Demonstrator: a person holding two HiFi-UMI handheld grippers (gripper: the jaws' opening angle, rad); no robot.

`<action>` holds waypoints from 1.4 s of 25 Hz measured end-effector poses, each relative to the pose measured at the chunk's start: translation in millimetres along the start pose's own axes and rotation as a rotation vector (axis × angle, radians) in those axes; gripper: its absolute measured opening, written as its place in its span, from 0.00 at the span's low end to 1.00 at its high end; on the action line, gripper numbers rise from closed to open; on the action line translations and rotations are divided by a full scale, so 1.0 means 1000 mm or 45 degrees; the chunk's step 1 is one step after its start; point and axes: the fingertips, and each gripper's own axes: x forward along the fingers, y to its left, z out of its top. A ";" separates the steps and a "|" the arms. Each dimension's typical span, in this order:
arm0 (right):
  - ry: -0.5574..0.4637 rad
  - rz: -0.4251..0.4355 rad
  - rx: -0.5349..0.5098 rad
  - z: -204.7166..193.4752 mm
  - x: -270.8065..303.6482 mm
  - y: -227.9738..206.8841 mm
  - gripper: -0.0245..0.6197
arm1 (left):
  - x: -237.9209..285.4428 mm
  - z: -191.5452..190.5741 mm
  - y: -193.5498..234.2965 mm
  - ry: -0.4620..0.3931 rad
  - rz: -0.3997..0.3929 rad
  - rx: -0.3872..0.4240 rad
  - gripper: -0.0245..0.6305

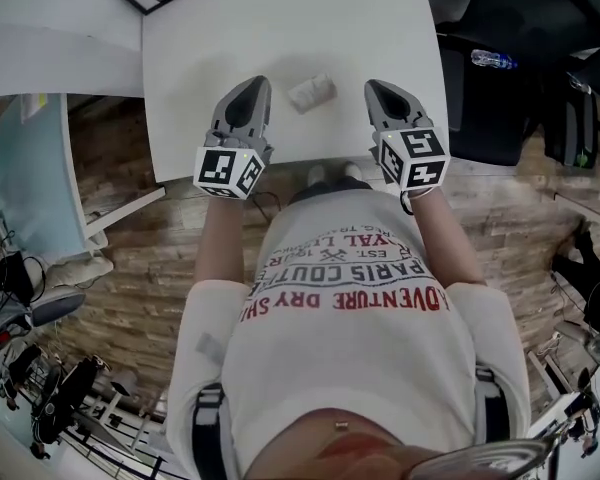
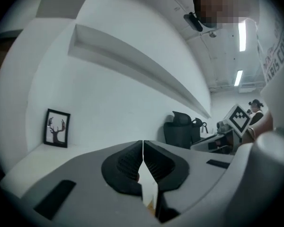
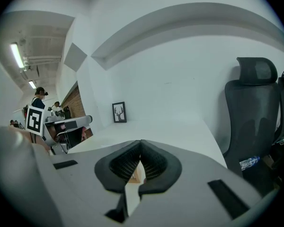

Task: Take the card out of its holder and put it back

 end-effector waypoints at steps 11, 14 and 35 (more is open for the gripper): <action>-0.287 -0.037 -0.100 0.061 -0.024 0.002 0.07 | -0.046 0.059 0.009 -0.125 0.410 0.072 0.08; -0.310 -0.020 -0.120 0.069 -0.028 0.004 0.07 | -0.056 0.062 0.003 -0.109 0.463 0.106 0.08; -0.380 0.012 -0.224 0.079 -0.031 0.017 0.07 | -0.053 0.067 -0.003 -0.110 0.455 0.131 0.08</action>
